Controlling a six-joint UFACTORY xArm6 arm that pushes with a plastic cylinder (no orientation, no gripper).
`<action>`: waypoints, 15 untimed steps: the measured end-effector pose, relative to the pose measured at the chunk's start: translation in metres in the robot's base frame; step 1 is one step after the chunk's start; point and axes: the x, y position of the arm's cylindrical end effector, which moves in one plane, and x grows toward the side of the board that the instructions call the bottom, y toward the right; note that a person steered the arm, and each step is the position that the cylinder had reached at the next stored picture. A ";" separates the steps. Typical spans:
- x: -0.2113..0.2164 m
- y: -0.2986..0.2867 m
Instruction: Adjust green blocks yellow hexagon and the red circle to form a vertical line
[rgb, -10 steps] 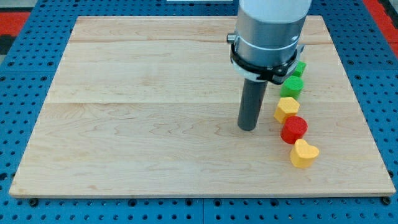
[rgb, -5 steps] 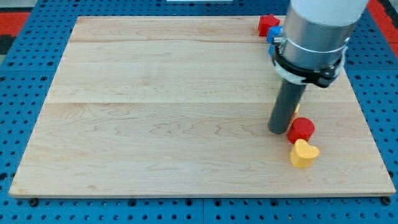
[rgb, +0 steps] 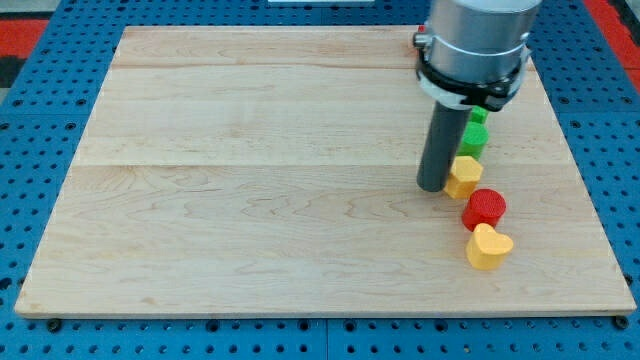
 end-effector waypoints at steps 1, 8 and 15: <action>-0.008 0.027; -0.082 -0.010; -0.089 0.032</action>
